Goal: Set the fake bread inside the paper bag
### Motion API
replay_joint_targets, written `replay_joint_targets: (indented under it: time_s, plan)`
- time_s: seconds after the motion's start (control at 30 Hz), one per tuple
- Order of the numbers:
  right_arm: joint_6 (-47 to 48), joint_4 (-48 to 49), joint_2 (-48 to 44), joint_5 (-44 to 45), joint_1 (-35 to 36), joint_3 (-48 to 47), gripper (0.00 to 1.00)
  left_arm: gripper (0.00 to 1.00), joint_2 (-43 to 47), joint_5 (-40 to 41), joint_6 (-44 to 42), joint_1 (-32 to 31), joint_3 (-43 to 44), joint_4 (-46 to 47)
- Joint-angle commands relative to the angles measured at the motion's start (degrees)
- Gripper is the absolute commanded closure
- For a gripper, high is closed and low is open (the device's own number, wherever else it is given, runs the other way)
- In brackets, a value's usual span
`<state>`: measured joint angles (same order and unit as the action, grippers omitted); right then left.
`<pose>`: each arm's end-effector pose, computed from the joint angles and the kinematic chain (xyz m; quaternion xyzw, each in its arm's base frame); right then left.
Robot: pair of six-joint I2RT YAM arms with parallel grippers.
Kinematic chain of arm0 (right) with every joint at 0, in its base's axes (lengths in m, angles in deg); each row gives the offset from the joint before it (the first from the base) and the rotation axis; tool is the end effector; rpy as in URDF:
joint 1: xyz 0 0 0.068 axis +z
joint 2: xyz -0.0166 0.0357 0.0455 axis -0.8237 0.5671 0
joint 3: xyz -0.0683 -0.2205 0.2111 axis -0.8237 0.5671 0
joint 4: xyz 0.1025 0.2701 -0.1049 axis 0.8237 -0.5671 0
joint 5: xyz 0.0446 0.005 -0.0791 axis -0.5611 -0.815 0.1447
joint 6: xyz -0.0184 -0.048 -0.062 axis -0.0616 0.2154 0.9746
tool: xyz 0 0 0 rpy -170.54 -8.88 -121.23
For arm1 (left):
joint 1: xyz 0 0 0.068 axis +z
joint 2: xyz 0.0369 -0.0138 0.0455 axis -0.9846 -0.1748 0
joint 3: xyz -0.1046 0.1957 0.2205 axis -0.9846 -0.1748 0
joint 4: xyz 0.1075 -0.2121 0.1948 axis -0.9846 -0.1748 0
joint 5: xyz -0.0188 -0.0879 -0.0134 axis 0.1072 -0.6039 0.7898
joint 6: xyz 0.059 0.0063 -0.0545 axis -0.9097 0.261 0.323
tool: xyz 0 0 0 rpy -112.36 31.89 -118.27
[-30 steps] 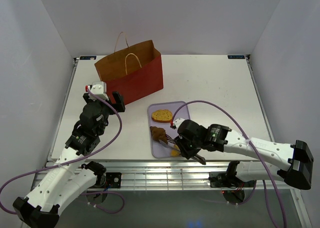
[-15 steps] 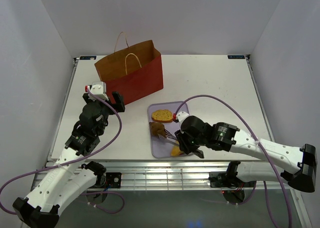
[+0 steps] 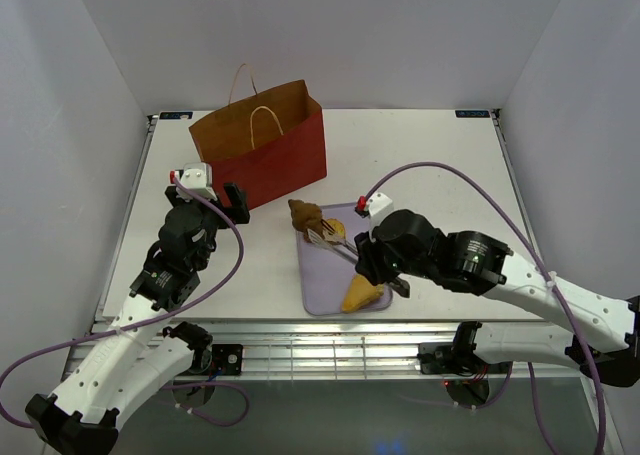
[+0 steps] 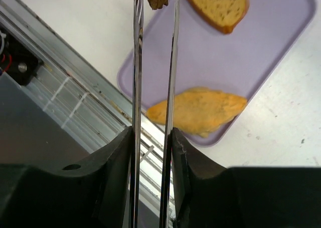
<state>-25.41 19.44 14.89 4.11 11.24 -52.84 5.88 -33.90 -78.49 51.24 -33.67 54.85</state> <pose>0.1161 0.2266 0.3713 -0.2956 0.8546 0.2087 0.3724 0.2022 -0.0779 0.3517 -0.0169 0.7648 -0.0590 0.6414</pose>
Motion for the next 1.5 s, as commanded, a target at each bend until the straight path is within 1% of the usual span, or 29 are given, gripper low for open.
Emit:
replay_joint_targets:
  time_s: [0.0, 0.07, 0.27, 0.37, 0.47, 0.5, 0.53, 0.63, 0.7, 0.77, 0.8, 0.87, 0.9, 0.93, 0.97, 1.0, 1.17, 1.33, 1.47]
  plan:
    - [3.45, -0.18, 0.23, 6.13, 0.28, -8.19, 0.82, 0.02, 0.92, 1.08, -0.19, -0.23, -0.03, 0.04]
    - [4.15, -0.02, 0.93, 9.56, 0.28, -10.14, 0.8, 0.02, 0.92, 1.26, -0.19, -0.23, -0.12, 0.12]
    - [7.84, 3.5, 4.18, 14.23, -1.48, -17.79, 0.77, 0.02, 1.09, 1.0, -0.11, -0.23, -0.12, 0.12]
    - [10.3, 3.5, 9.44, 15.03, -3.5, -23.5, 0.76, 0.02, 1.27, 0.91, -0.11, -0.23, -0.12, 0.12]
    - [12.67, 4.54, 13.14, 12.93, -7.62, -28.33, 0.76, 0.02, 1.62, 1.35, -0.11, -0.23, -0.12, 0.12]
    - [13.03, 5.16, 13.85, 10.05, -9.11, -29.13, 0.76, 0.02, 1.88, 1.61, -0.11, -0.23, -0.12, 0.12]
    - [13.38, 5.78, 14.55, 8.45, -12.17, -29.75, 0.76, 0.03, 2.06, 1.79, -0.11, -0.23, -0.21, 0.12]
    - [14.88, 9.03, 16.75, 2.03, -17.72, -30.89, 0.76, 0.08, 2.24, 2.23, -0.11, -0.23, -0.21, 0.3]
    - [16.01, 9.65, 19.21, -1.13, -19.67, -33.08, 0.76, 0.09, 2.15, 2.05, -0.11, -0.23, -0.12, 0.21]
    - [16.9, 9.48, 22.19, -2.46, -20.99, -35.1, 0.76, 0.09, 1.97, 1.26, -0.11, -0.23, -0.03, 0.12]
    - [17.34, 9.39, 23.16, -2.9, -21.08, -36.07, 0.76, 0.16, 1.89, 0.91, -0.19, -0.23, 0.05, 0.12]
    - [18.39, 9.39, 25.88, -3.08, -21.26, -39.06, 0.76, 0.21, 1.8, 0.56, -0.28, -0.23, 0.14, 0.21]
    - [18.66, 9.3, 26.68, -3.6, -21.34, -40.03, 0.76, 0.27, 1.88, 0.64, -0.28, -0.23, 0.14, 0.21]
    - [19.01, 9.13, 27.56, -3.69, -21.34, -42.04, 0.76, 0.27, 1.88, 0.73, -0.28, -0.23, 0.14, 0.12]
    - [19.1, 8.95, 29.05, -3.78, -21.43, -43.1, 0.76, 0.22, 1.88, 0.65, -0.46, -0.23, 0.32, 0.21]
    - [19.1, 8.86, 29.67, -4.39, -21.61, -43.98, 0.76, 0.02, 1.88, 0.82, -0.46, -0.23, 0.23, 0.21]
    - [18.84, 8.95, 33.36, -6.42, -22.31, -47.94, 0.75, 0.02, 1.97, 1.09, -0.28, -0.23, 0.32, 0.12]
    - [18.66, 8.95, 35.65, -8.0, -22.57, -49.17, 0.75, 0.02, 2.15, 1.08, -0.02, -0.23, 0.23, 0.21]
    - [18.83, 8.34, 37.32, -8.88, -22.93, -51.02, 0.71, 0.02, 2.5, -0.05, -0.02, -0.23, -0.73, 1.0]
